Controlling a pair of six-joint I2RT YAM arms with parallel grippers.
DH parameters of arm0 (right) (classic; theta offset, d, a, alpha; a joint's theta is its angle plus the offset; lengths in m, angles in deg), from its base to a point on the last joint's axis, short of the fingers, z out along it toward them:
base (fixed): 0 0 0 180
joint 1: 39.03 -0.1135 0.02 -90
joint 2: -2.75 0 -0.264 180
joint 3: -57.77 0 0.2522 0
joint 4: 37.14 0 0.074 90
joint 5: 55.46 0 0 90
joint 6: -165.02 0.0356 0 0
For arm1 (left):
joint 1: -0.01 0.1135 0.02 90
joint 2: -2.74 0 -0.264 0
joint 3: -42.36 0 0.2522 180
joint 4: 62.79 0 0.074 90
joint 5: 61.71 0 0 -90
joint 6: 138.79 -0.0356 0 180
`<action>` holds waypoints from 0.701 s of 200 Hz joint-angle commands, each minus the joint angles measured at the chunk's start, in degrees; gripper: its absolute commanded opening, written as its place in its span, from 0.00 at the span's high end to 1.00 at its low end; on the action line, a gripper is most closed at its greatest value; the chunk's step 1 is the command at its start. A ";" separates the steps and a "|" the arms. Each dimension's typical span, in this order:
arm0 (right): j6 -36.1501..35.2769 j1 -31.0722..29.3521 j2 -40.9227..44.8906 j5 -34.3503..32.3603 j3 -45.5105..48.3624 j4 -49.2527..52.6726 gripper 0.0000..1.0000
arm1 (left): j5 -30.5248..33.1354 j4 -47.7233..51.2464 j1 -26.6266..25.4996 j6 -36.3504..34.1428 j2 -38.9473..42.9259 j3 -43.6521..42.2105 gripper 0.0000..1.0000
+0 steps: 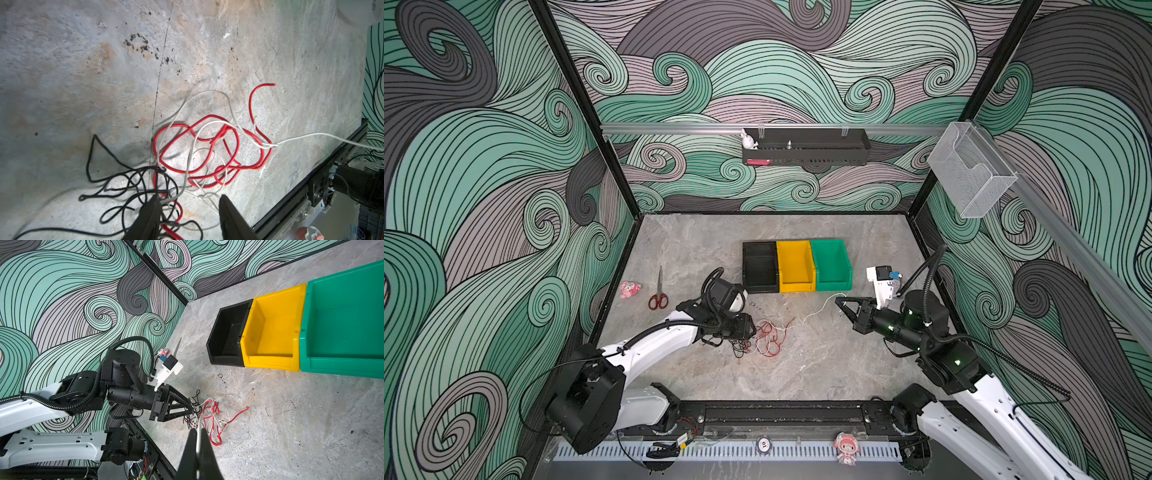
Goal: Untangle the cables
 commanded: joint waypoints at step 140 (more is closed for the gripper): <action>-3.83 0.34 4.85 -8.14 -5.06 8.46 1.00 | 5.73 0.09 -1.77 1.95 -8.75 1.43 0.81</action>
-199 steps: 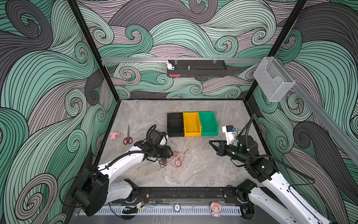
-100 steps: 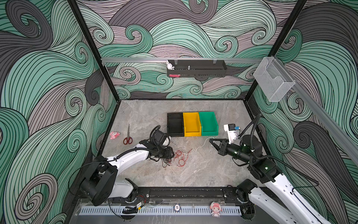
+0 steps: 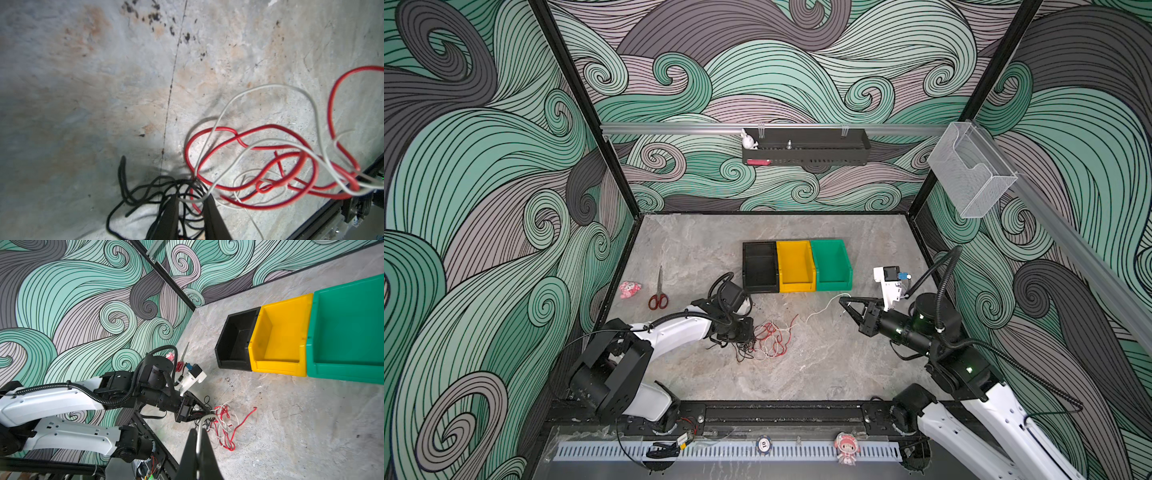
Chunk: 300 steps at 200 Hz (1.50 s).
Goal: Untangle the cables
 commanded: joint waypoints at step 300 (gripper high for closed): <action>6.55 0.32 -2.60 12.34 4.98 -10.02 1.00 | -4.68 -25.38 -17.33 -21.57 2.10 6.11 0.49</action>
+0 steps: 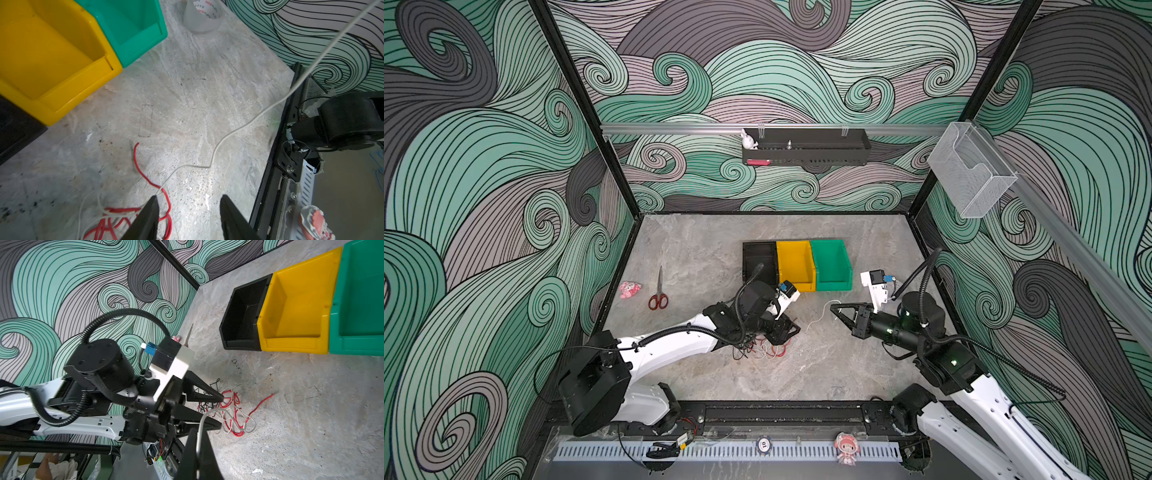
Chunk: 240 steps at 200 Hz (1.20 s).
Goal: Untangle the cables
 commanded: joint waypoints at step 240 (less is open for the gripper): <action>-4.17 0.36 1.85 -5.47 5.53 6.94 0.67 | 16.87 -0.73 -1.50 10.73 2.77 4.36 1.00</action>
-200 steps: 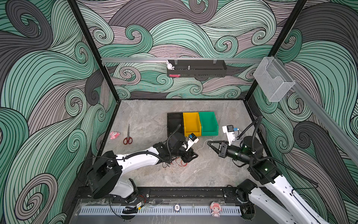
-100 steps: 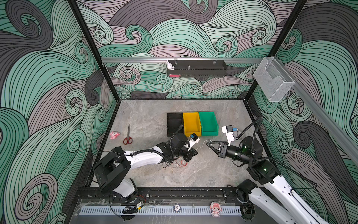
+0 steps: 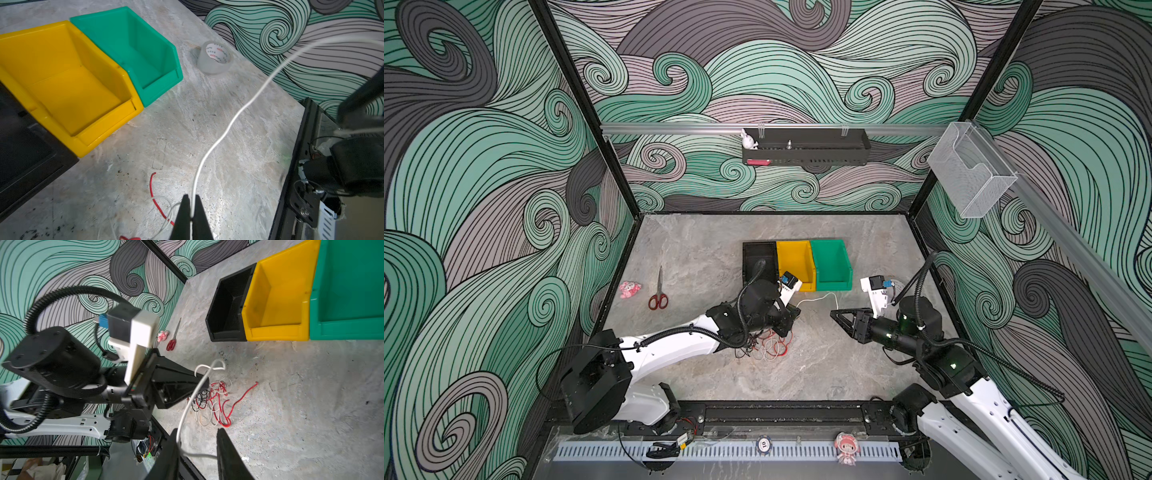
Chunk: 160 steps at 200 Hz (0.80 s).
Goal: Untangle the cables
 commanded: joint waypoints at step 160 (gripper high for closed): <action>4.37 -12.55 -36.86 2.88 7.49 -38.56 0.42 | 11.39 6.66 0.01 15.08 16.62 2.35 1.00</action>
